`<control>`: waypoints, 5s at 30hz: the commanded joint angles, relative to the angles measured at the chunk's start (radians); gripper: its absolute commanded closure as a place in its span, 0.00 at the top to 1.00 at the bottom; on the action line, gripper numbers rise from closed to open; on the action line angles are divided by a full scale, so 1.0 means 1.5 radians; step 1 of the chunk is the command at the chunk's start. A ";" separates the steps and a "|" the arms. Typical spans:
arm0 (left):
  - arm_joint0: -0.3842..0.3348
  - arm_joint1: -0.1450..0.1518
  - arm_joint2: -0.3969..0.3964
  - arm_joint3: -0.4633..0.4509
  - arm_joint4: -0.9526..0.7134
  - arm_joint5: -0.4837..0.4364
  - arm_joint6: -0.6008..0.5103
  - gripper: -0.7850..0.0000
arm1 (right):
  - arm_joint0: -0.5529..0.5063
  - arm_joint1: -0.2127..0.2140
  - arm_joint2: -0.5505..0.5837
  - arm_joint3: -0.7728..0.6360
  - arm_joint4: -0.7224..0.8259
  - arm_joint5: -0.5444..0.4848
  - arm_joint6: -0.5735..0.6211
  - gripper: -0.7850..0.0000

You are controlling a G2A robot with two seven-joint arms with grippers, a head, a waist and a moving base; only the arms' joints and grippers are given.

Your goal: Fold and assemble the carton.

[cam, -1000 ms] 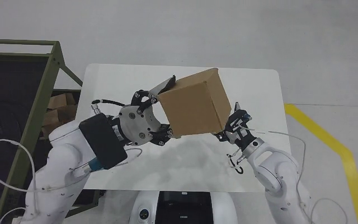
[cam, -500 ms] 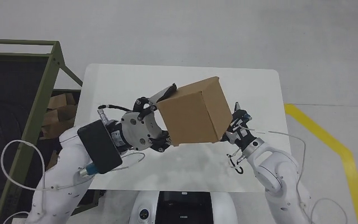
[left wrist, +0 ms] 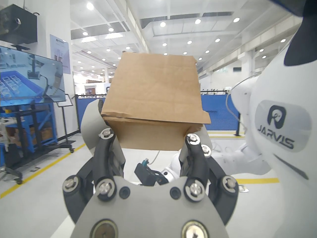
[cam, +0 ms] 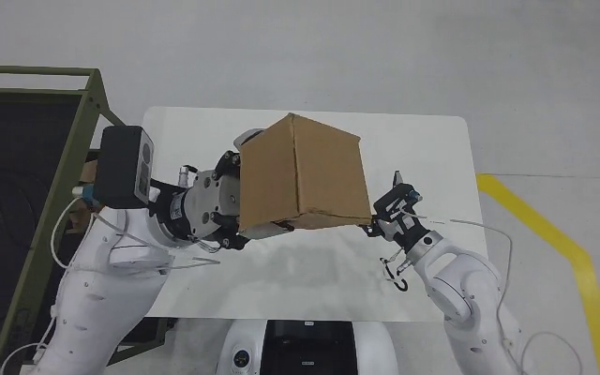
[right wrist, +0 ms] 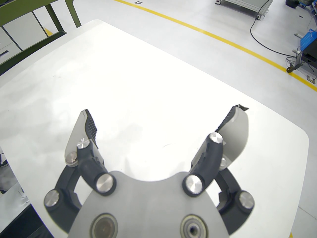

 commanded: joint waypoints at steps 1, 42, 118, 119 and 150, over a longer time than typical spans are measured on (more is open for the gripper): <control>-0.012 0.004 0.002 0.005 -0.082 -0.003 -0.053 0.00 | 0.000 0.000 0.000 0.000 0.000 0.000 0.000 1.00; -0.079 0.027 -0.008 0.055 -0.427 -0.030 -0.368 0.00 | 0.000 0.000 0.000 0.000 0.000 0.000 0.000 1.00; -0.148 0.023 0.202 0.552 0.442 -0.109 -0.101 0.00 | 0.000 0.000 0.000 0.000 0.000 0.000 0.000 1.00; -0.152 0.024 0.211 0.554 0.445 -0.109 -0.096 0.00 | 0.000 0.000 0.000 0.000 0.000 0.000 0.000 1.00; -0.213 0.075 0.325 0.591 0.419 -0.109 0.000 1.00 | 0.000 0.000 0.000 0.000 0.000 0.000 0.000 1.00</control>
